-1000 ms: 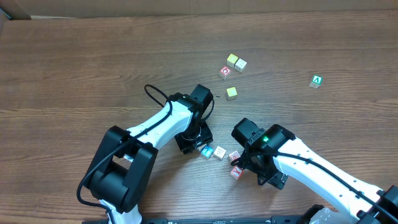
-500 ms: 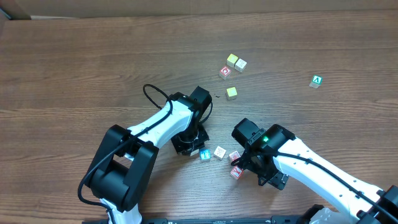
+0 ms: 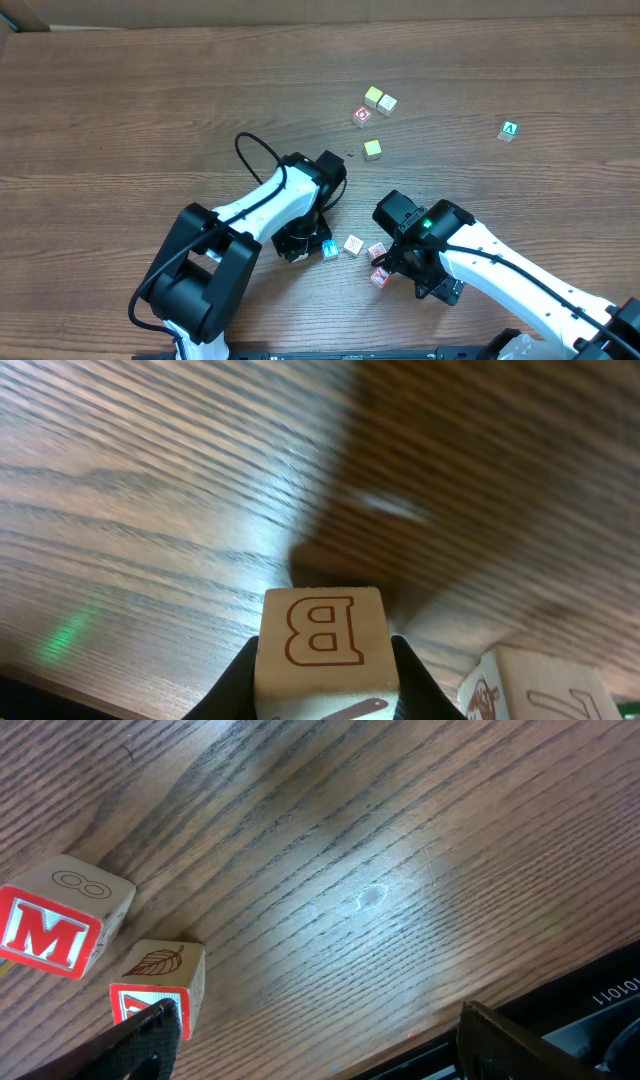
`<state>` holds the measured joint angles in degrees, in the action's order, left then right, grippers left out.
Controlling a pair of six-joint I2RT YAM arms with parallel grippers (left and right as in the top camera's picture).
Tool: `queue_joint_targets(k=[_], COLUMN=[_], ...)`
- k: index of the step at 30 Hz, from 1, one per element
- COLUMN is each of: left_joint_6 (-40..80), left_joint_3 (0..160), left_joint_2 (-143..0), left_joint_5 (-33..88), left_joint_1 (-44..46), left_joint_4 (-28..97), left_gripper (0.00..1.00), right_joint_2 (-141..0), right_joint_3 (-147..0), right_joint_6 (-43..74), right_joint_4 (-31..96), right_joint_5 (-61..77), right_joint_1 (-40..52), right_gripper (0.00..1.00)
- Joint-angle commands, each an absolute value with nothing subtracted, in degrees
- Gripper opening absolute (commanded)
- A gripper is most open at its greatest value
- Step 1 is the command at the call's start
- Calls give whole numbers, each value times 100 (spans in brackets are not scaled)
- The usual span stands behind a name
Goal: Flip 5 blocks
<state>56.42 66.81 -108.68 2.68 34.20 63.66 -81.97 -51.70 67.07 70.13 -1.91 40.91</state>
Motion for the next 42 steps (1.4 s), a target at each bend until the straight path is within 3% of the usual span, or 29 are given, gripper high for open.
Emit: queue_joint_targets(k=[1,10,14,20,30,34,40,42], left_joint_6=[5527,5422,5378,5332,5262,4899,3677,3511], left_joint_3=[6748,6420,6420,6425,6477,6477,6477,6477], left_joint_2=[-10923,-10923,-10903,-10770,-9870,-9688,-9651,-9653], left_joint_5=[62,-21,-45,-62,-104,-123,934,1184], left_joint_1=[3564,3409,3411,3389,2934,2672,2567,2613], left_joint_4=[6383,6143,6117,6010,6110,6123,5741,5621], left_gripper=[25,35,45,68,74,81,85,82], right_joint_2=[-8134,-8134,-8134,-8134,-8134,-8134,-8134,-8134], right_joint_3=[-5301,-5301,-5301,-5301,-5301,-5301,-5301,-5301], right_joint_6=[6646,6598,6598,6598,6425,6090,5826,5826], right_joint_4=[7022,7059,7061,7059,7008,6812,6353,6285], right_joint_5=[-270,-279,-296,-294,-292,-292,-296,-298], right_joint_1=[4073,4073,4073,4073,4073,4073,4073,4073], right_gripper=[89,89,89,89,89,89,89,89])
